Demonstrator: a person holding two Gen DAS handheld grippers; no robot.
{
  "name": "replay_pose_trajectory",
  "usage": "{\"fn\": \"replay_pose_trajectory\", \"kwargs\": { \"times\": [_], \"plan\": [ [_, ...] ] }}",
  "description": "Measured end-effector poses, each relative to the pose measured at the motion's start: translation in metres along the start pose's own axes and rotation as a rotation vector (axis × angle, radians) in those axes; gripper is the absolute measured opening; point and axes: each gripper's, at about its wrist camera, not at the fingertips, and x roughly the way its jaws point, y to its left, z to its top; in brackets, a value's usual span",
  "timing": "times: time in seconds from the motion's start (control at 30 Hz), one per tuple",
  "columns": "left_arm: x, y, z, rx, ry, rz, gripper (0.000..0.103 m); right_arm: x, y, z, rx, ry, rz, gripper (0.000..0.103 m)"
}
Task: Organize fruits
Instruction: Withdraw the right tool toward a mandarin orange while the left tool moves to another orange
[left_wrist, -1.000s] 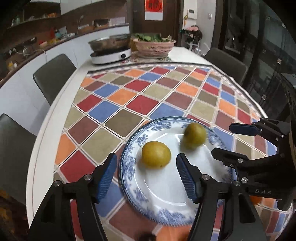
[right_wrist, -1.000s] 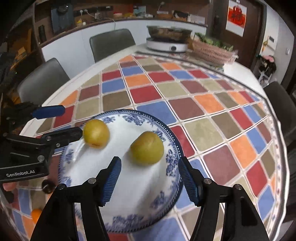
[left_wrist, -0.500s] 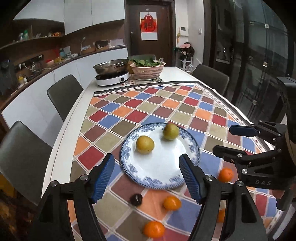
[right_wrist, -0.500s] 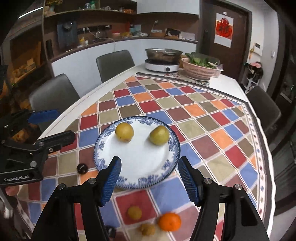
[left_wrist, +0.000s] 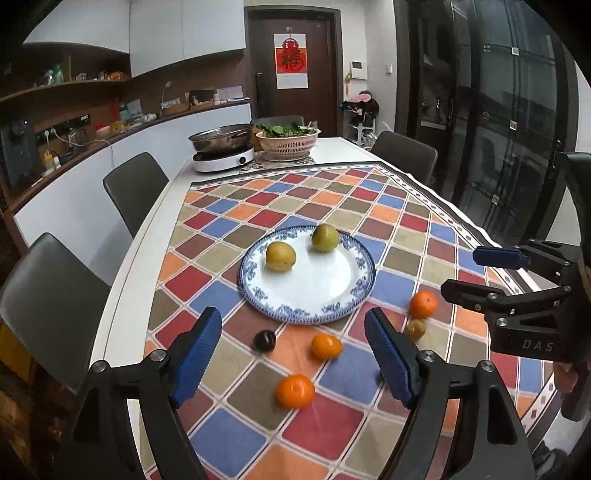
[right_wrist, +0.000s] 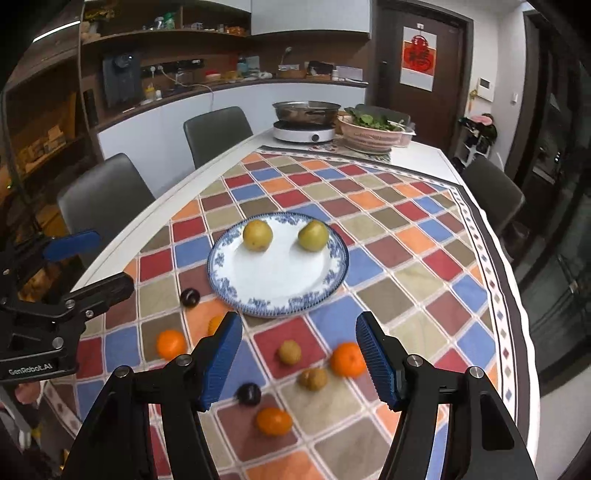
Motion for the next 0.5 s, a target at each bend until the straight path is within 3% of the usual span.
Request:
{"fn": "replay_pose_trajectory", "kwargs": {
  "times": [0.5],
  "plan": [
    [0.0, 0.006, -0.058, 0.027, 0.082, -0.043, 0.08, -0.001, 0.025, -0.057, 0.058, 0.106, -0.002, 0.065]
  ]
}}
